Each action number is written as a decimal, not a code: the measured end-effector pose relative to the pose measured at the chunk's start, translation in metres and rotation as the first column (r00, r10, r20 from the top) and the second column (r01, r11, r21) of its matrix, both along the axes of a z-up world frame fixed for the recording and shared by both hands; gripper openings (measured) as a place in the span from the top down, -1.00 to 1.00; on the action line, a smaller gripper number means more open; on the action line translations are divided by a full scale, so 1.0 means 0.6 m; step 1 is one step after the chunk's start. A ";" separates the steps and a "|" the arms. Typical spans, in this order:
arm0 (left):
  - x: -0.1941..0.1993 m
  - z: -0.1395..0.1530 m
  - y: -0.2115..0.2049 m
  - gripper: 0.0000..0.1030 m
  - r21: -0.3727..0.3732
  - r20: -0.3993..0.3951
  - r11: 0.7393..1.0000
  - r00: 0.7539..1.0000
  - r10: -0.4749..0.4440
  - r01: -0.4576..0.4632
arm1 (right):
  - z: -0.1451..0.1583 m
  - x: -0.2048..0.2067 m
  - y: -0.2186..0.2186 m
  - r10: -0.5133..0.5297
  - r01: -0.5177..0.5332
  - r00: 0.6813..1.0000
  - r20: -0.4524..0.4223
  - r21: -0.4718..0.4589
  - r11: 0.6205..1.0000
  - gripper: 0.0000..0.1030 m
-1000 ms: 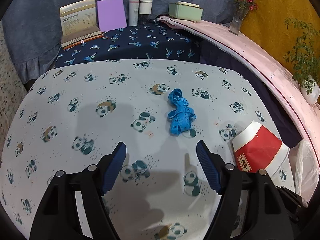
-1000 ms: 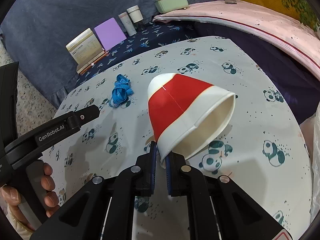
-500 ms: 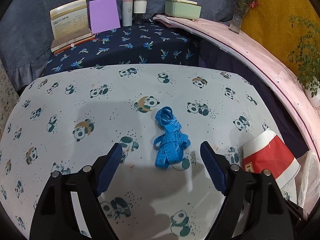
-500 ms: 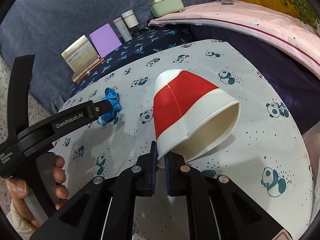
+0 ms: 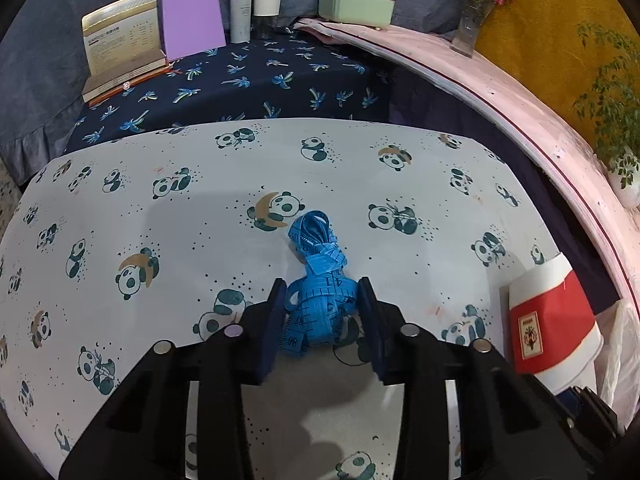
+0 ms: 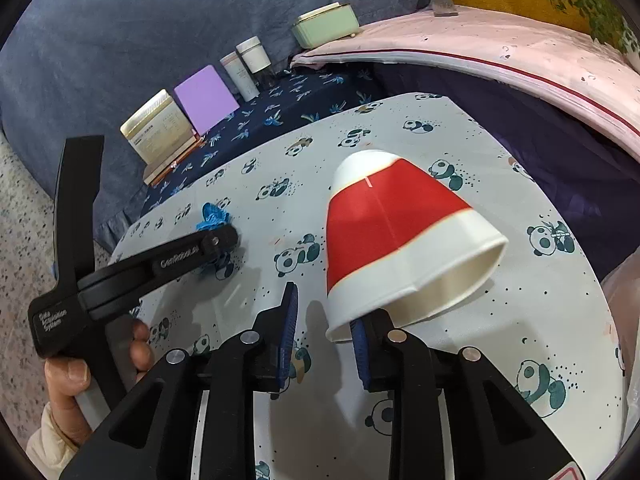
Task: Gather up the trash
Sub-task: 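Grasp the blue cloth with the left gripper while the right holds the cup, then carry the blue cloth and paper cup over the white bin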
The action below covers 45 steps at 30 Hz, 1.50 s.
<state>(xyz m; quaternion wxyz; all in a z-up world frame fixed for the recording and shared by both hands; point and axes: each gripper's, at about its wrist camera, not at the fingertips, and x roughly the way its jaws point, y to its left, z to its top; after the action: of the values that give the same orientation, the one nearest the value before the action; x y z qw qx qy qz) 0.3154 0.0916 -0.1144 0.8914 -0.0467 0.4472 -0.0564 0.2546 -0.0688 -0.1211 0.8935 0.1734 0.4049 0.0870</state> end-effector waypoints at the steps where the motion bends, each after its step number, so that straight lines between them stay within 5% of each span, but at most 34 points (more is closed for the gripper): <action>1: -0.003 0.001 0.001 0.40 -0.011 -0.003 1.000 1.000 -0.003 0.003 | -0.001 0.000 -0.001 -0.003 0.003 1.000 0.001 0.005 1.000 0.51; 8: -0.044 0.013 0.000 0.45 -0.017 -0.009 1.000 1.000 -0.015 0.014 | 0.005 -0.011 -0.004 -0.003 0.003 1.000 -0.008 0.024 1.000 0.88; 45: -0.360 0.062 -0.057 0.44 -0.044 -0.045 0.994 0.993 -0.105 0.103 | 0.088 -0.311 -0.026 0.020 -0.018 0.998 0.058 -0.022 1.000 0.93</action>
<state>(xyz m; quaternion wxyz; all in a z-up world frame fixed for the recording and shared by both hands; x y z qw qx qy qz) 0.0996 0.0573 -0.0772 0.8753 -0.0434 0.4687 -0.1111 0.0682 -0.0847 -0.0682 0.9058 0.1576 0.3813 0.0962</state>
